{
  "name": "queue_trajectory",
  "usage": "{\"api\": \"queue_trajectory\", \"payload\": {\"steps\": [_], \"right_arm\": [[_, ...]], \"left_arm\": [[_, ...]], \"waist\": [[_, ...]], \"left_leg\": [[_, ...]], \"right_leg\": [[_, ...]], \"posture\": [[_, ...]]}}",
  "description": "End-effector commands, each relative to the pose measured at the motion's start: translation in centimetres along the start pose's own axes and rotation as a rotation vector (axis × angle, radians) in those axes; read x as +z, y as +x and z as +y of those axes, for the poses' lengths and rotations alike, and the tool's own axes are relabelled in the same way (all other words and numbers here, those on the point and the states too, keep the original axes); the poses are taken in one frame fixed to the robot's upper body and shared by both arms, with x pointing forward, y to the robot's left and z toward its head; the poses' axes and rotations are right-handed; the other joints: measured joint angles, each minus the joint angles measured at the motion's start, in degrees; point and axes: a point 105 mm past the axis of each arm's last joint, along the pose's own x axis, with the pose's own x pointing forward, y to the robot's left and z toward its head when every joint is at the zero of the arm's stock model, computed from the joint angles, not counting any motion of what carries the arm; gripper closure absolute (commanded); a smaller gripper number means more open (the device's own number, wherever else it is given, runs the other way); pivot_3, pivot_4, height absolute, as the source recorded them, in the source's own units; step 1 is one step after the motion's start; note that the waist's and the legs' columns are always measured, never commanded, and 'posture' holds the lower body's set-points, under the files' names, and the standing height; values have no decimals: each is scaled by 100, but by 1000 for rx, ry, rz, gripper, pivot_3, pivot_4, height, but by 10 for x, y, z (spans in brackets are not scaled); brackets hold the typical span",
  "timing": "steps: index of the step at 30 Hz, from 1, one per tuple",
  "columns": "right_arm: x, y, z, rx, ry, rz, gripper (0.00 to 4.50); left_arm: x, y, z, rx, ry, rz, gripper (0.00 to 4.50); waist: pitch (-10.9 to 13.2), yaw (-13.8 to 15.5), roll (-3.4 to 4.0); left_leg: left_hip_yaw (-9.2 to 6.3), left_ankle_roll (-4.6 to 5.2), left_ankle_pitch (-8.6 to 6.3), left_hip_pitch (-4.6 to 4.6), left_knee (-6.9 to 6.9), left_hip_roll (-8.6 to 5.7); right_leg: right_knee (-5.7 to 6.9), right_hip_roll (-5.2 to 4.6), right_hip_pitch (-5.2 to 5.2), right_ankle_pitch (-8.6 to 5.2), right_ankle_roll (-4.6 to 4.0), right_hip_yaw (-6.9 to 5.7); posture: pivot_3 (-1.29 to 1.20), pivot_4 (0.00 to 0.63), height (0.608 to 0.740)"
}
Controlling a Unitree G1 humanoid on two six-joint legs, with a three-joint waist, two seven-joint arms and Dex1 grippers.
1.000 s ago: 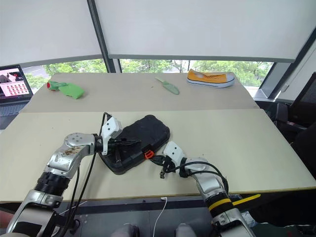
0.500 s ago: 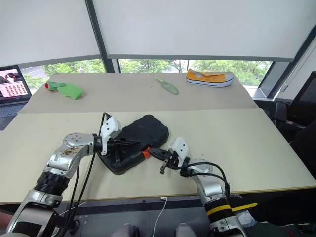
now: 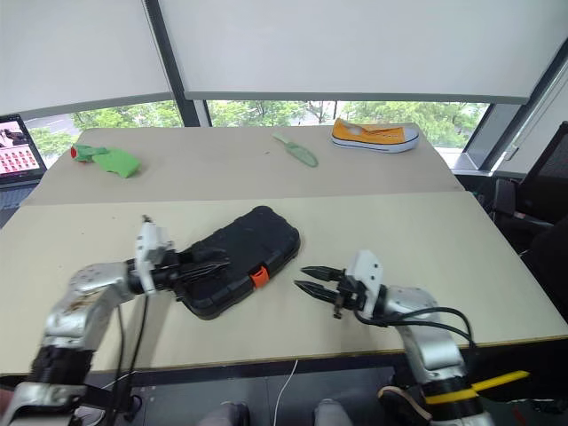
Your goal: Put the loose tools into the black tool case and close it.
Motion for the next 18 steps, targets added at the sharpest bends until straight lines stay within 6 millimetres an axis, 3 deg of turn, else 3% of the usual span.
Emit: {"api": "queue_trajectory", "payload": {"steps": [1, 4, 5, 6, 10, 13, 18], "right_arm": [[12, -27, -6, -16, -118, 6, 1704], [0, -54, -12, -25, -167, 96, 564], [-3, -63, -14, -33, -169, 117, 216], [-5, -70, -17, -51, -175, 130, 24], [-17, -92, -27, -90, -187, 187, 24], [-24, -104, -34, -110, -216, 227, 24], [-26, -100, -37, -115, -237, 213, 24]], "left_arm": [[2, -50, 12, 131, 42, 40, 1455], [-13, -100, 19, 298, 44, 129, 235], [-21, -115, 20, 355, 52, 170, 17], [-29, -129, 18, 406, 55, 213, 0], [-56, -158, 5, 482, 21, 325, 0], [-67, -163, -2, 510, 62, 372, 0], [-68, -153, -3, 507, 90, 363, 0]], "waist": [[14, 30, -16], [24, 35, -28], [31, 38, -36], [39, 44, -47], [64, 92, -84], [66, 172, -87], [68, 200, -81]], "left_leg": [[-1, 0, 0, -11, -3, 0], [2, -6, -4, -37, 1, -2], [4, -11, -7, -38, 2, -4], [8, -15, -10, -38, 3, -6], [11, -17, -13, -40, 6, -5], [15, -33, -22, -39, 10, -1], [24, -62, -39, -33, 10, 4]], "right_leg": [[2, 1, -10, -5, 1, -2], [-5, -6, -29, -10, 7, -6], [-9, -11, -28, -13, 11, -5], [-13, -16, -27, -14, 14, -5], [-20, -22, -27, -14, 14, -8], [-20, -27, -31, -30, -31, -12], [-13, -29, -30, -23, -40, -14]], "posture": [[0, 150, 740], [0, 150, 740], [0, 150, 740], [0, 150, 740], [0, 150, 740], [0, 150, 740], [0, 150, 740]]}}
